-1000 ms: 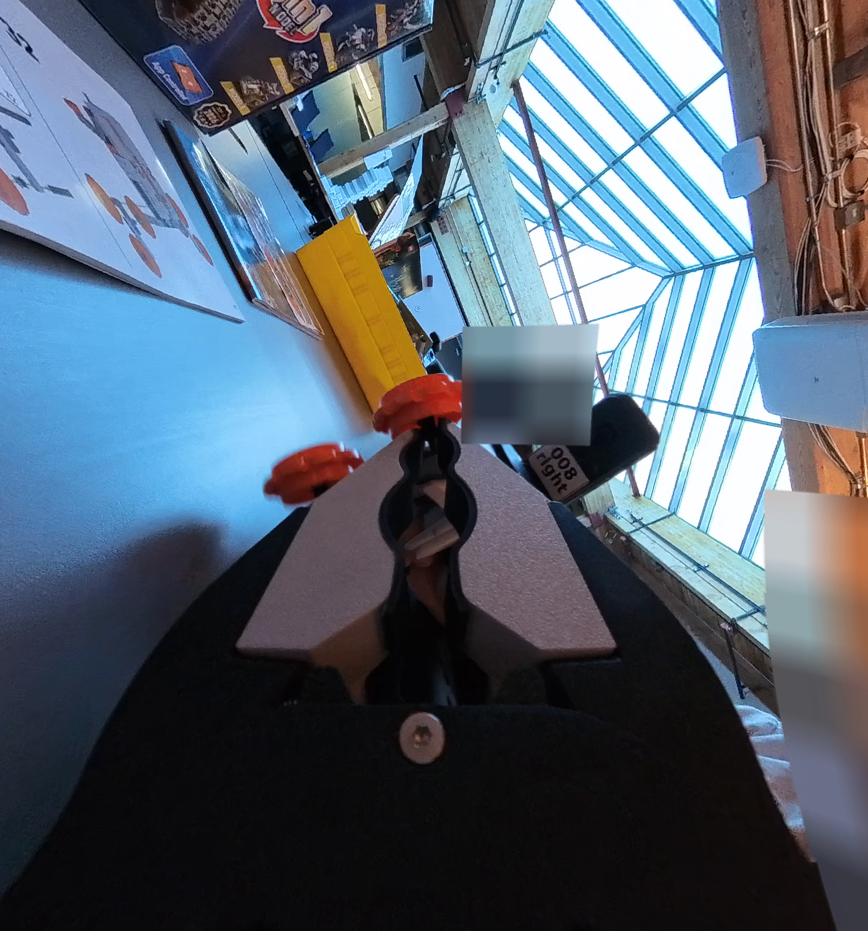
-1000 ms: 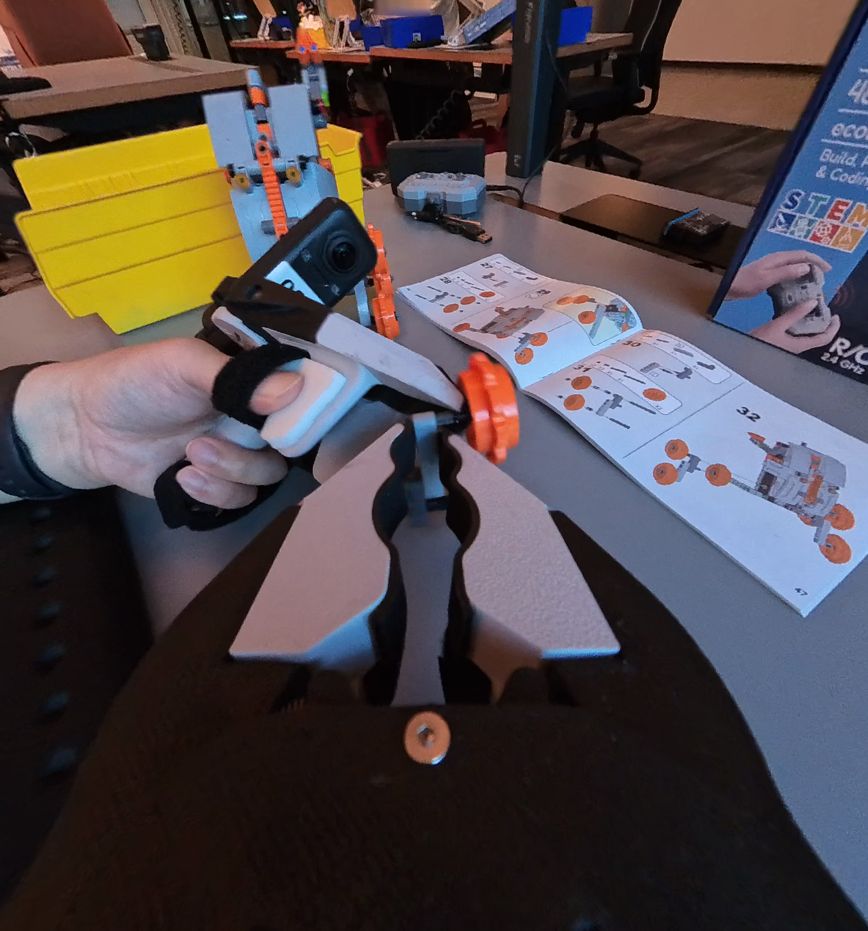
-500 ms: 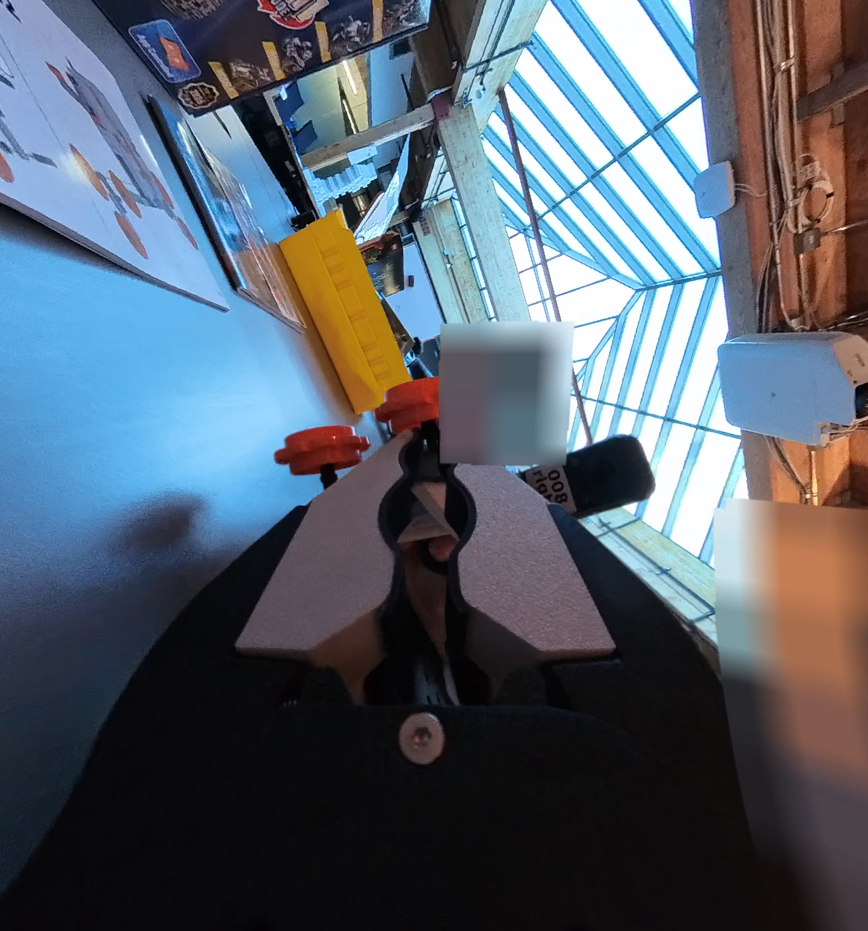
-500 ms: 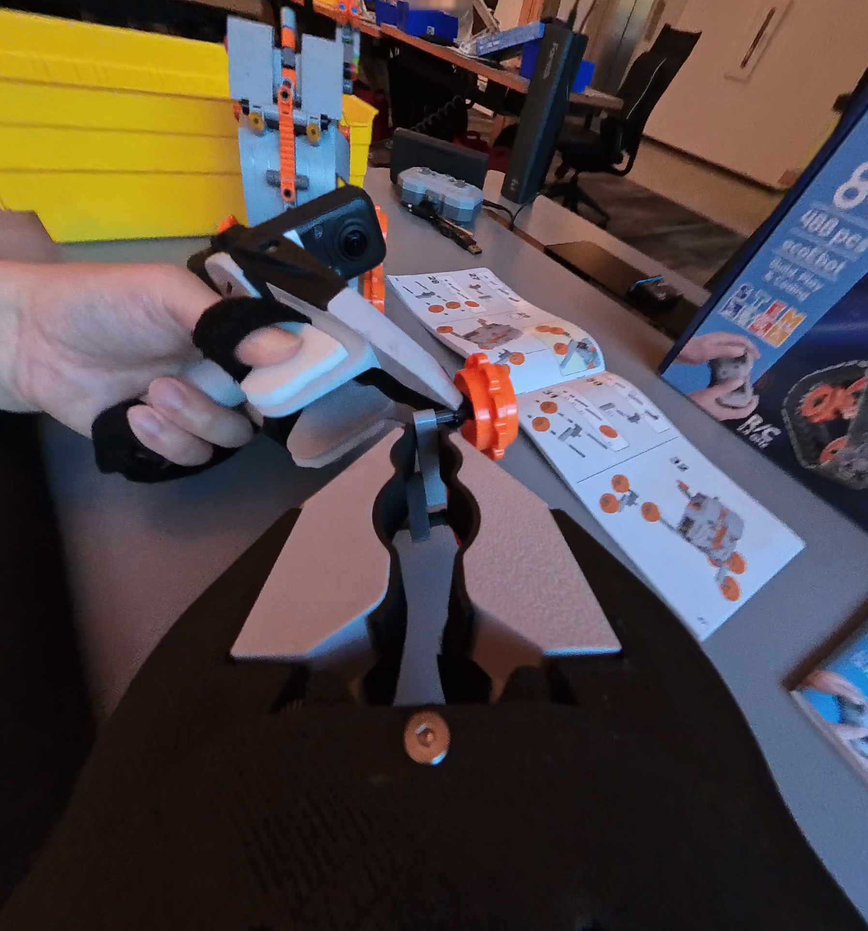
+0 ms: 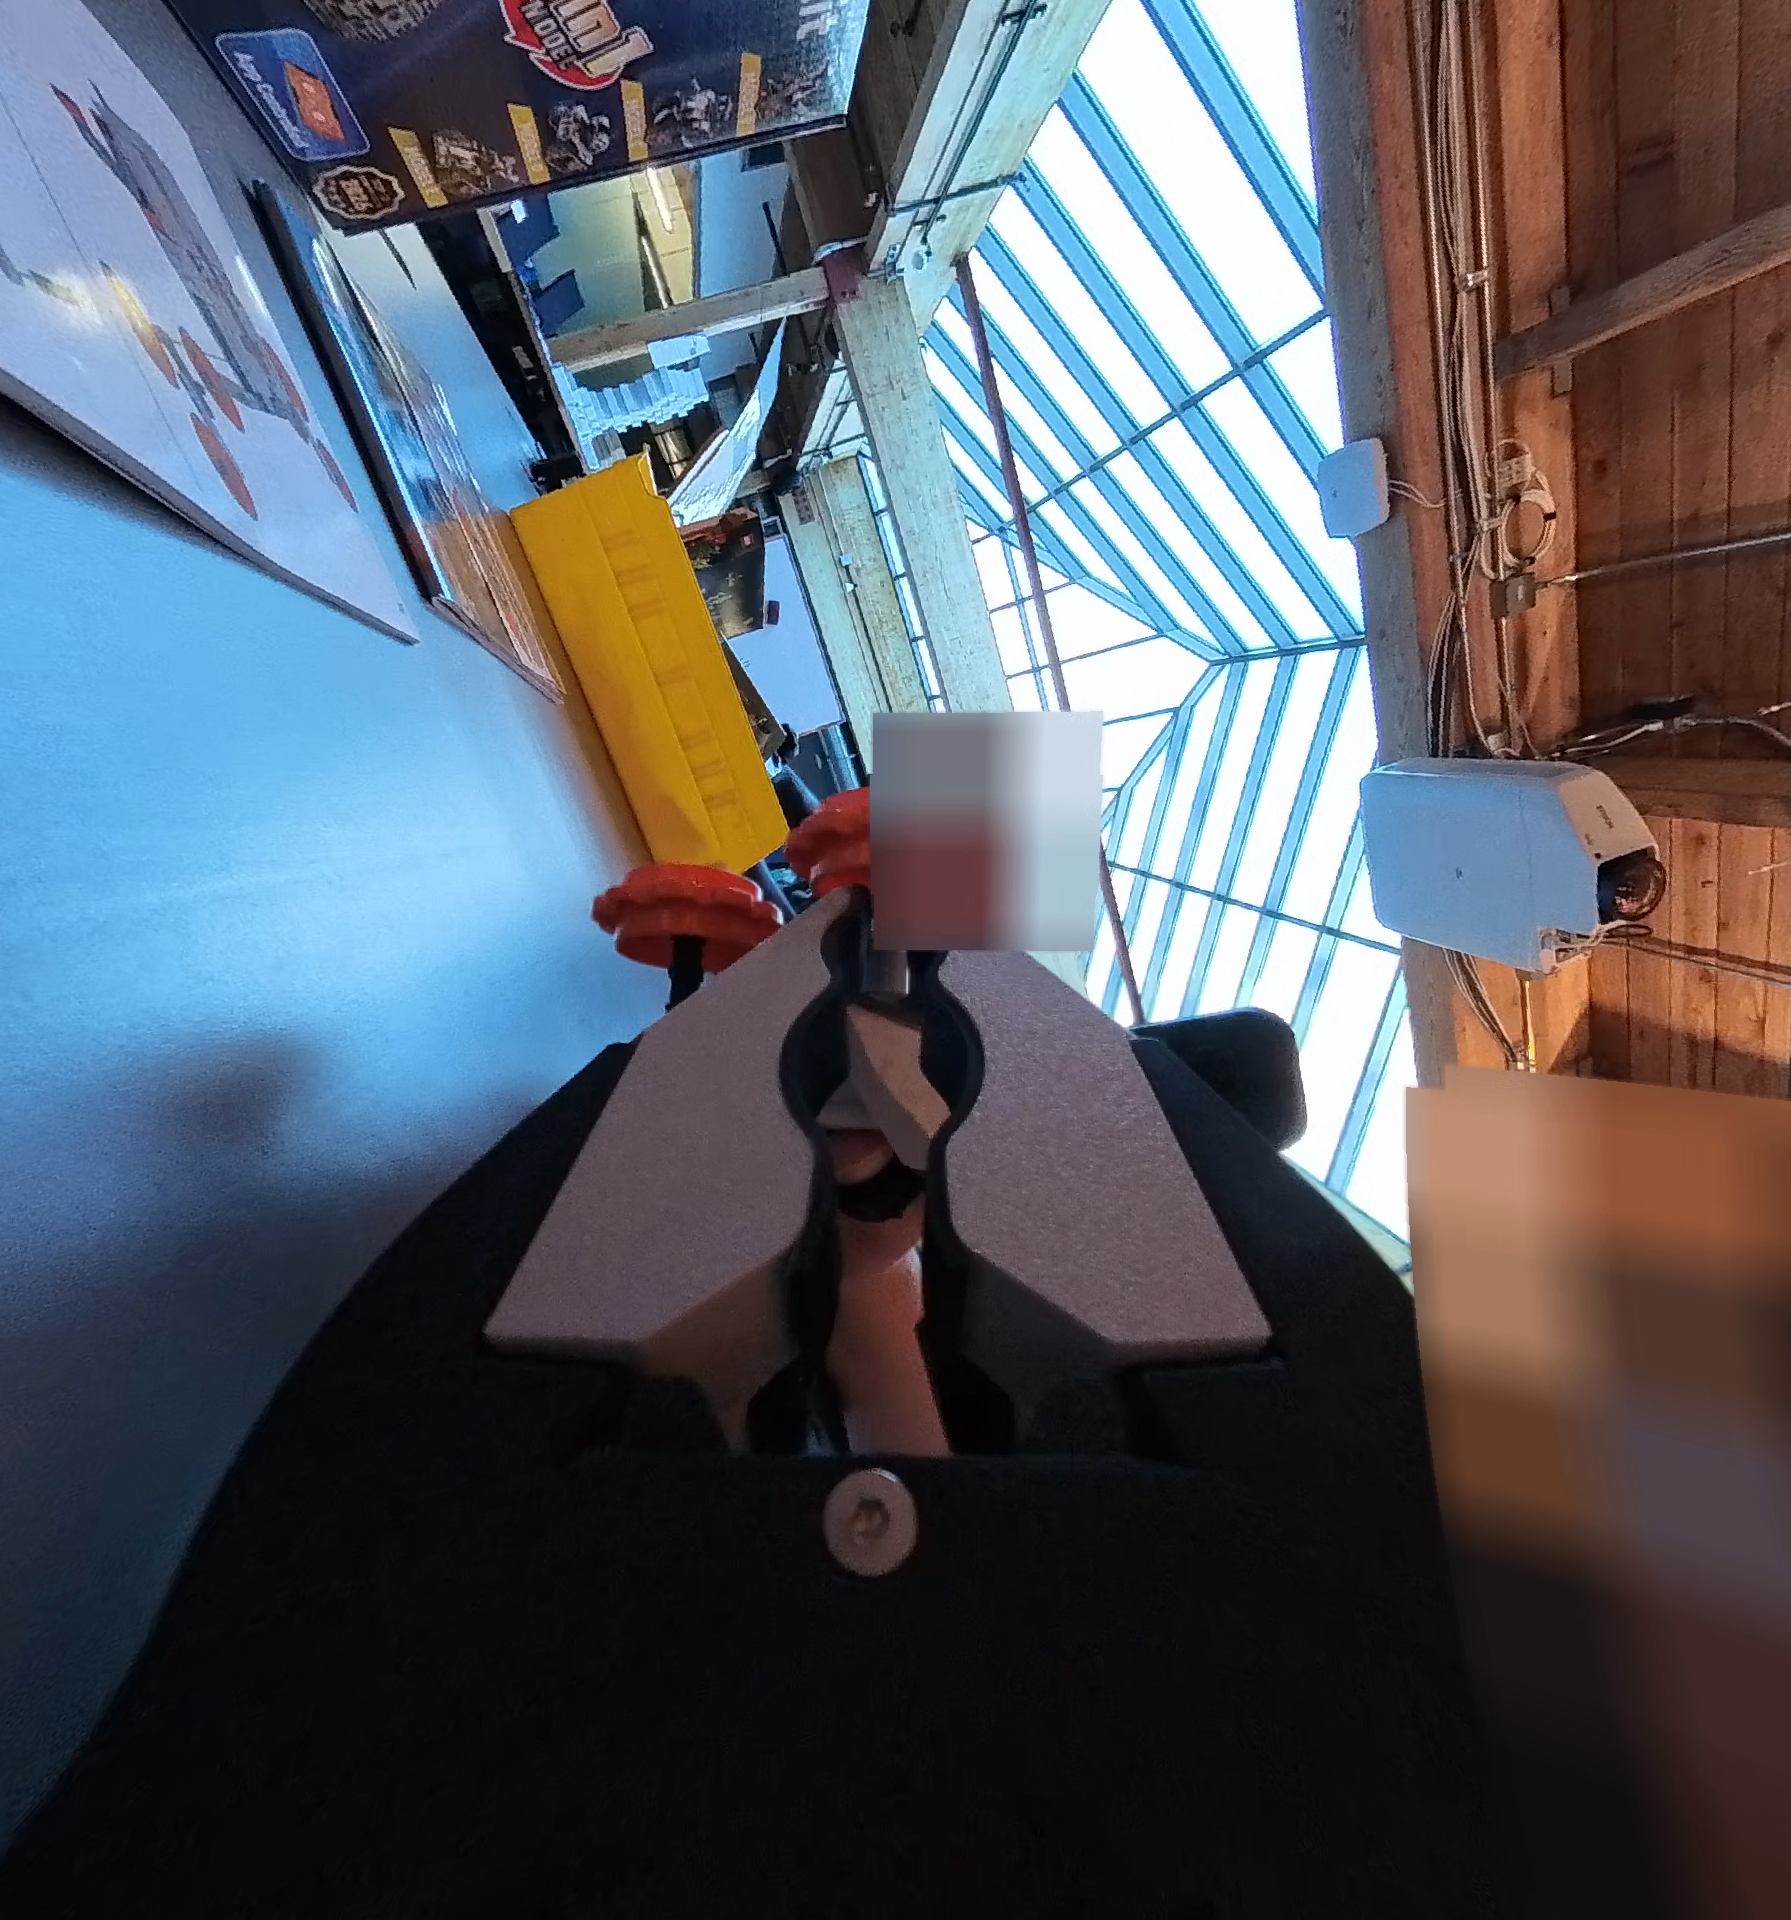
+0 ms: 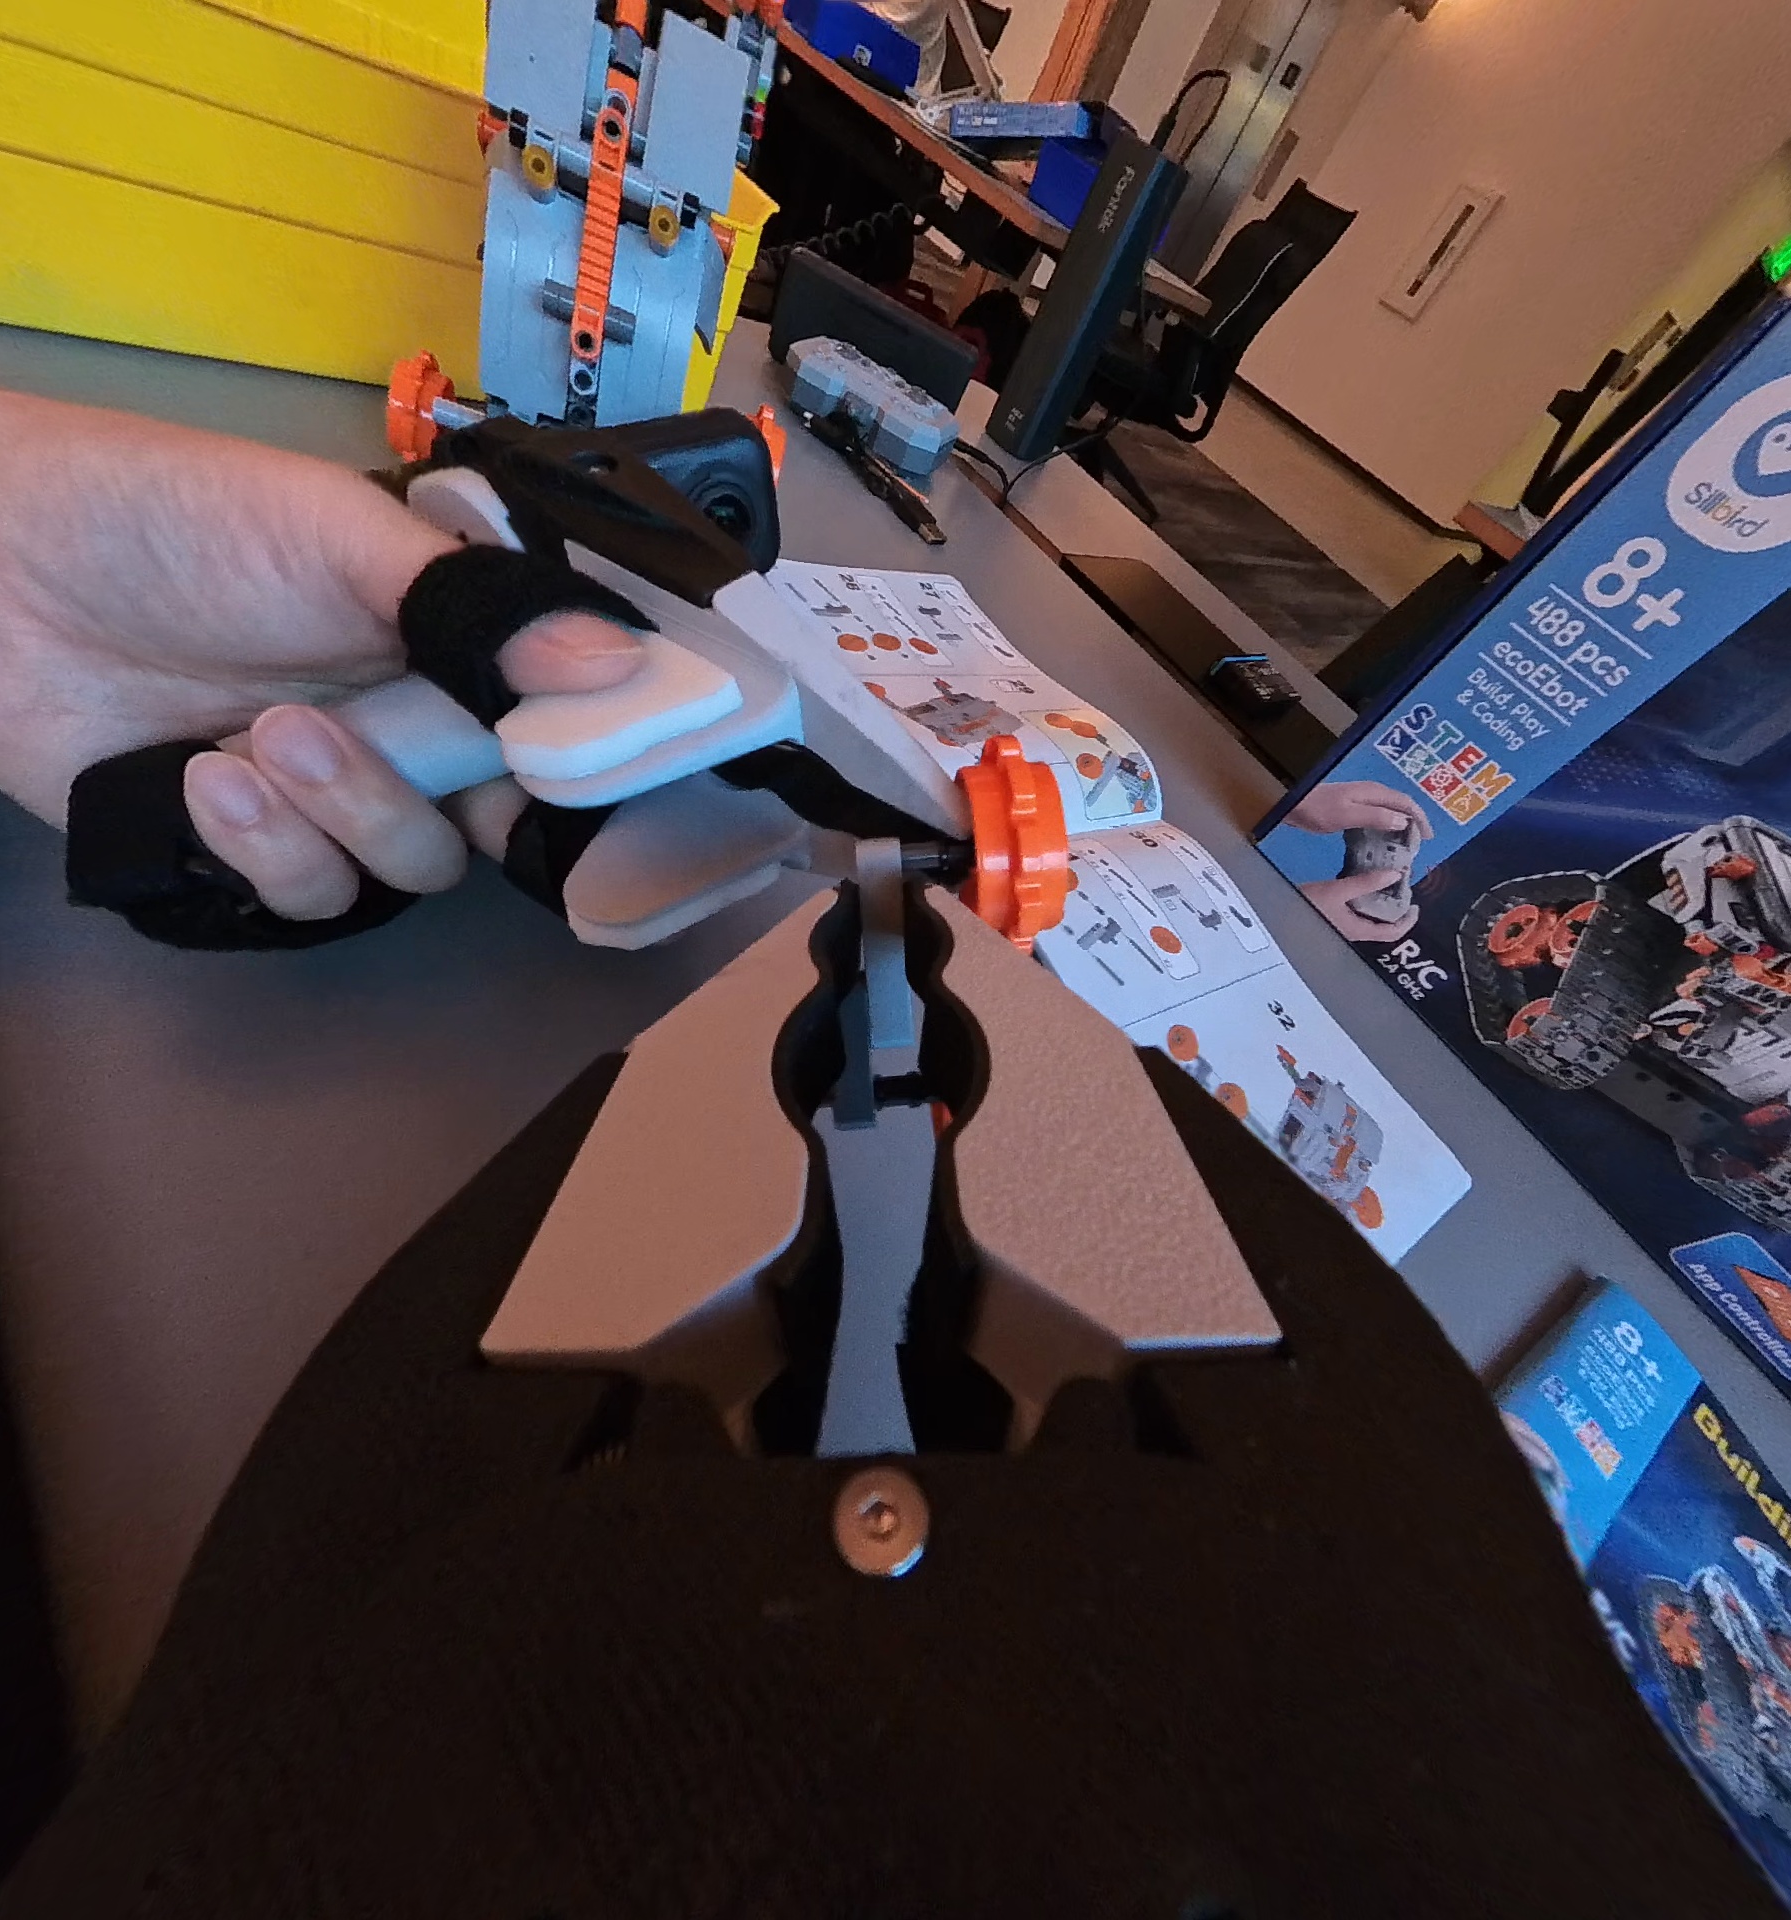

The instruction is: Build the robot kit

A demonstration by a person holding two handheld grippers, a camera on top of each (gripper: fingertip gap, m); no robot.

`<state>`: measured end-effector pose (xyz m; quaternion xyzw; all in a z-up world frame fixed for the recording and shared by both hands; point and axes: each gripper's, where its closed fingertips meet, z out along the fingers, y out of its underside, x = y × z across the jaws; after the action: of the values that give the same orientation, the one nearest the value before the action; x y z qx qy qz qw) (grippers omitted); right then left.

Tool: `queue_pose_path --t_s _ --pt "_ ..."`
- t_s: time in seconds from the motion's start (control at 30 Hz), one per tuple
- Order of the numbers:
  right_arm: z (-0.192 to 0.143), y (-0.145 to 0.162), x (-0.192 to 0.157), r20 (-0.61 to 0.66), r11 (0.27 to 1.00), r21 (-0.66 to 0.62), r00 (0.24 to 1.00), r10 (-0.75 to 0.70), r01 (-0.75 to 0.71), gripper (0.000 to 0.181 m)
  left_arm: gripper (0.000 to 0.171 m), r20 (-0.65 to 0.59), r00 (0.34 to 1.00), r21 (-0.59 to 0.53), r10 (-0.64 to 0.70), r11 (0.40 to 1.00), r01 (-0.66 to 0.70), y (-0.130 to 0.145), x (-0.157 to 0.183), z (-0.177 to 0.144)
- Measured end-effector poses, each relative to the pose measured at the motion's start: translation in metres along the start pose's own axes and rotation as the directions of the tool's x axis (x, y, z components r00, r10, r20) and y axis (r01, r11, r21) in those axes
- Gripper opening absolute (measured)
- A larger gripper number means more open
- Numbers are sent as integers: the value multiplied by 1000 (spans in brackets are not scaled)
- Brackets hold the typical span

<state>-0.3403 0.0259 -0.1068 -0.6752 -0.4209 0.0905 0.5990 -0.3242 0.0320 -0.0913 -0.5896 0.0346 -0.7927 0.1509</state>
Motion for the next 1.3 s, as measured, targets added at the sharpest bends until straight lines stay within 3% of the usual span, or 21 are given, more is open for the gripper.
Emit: queue_pose_path --t_s 0.03,0.23,0.5,1.07,1.3 --pt "0 0 -1 9 1000 4 1000 16 -16 7 3 13 1000 -2 20 1000 -20 0 -1 0" --pt "5 -1 -5 9 994 -16 994 113 -113 14 2 37 998 13 56 998 -56 -2 -1 -1" --pt "6 -7 1 -61 935 4 934 353 -353 16 2 58 995 52 86 995 -90 -6 -1 -3" --pt "2 -14 4 -37 927 61 928 372 -369 9 2 31 996 87 85 992 -87 -6 7 -1" --pt "4 -5 1 10 925 14 925 380 -380 8 2 94 990 64 105 992 -111 -2 -2 -1"
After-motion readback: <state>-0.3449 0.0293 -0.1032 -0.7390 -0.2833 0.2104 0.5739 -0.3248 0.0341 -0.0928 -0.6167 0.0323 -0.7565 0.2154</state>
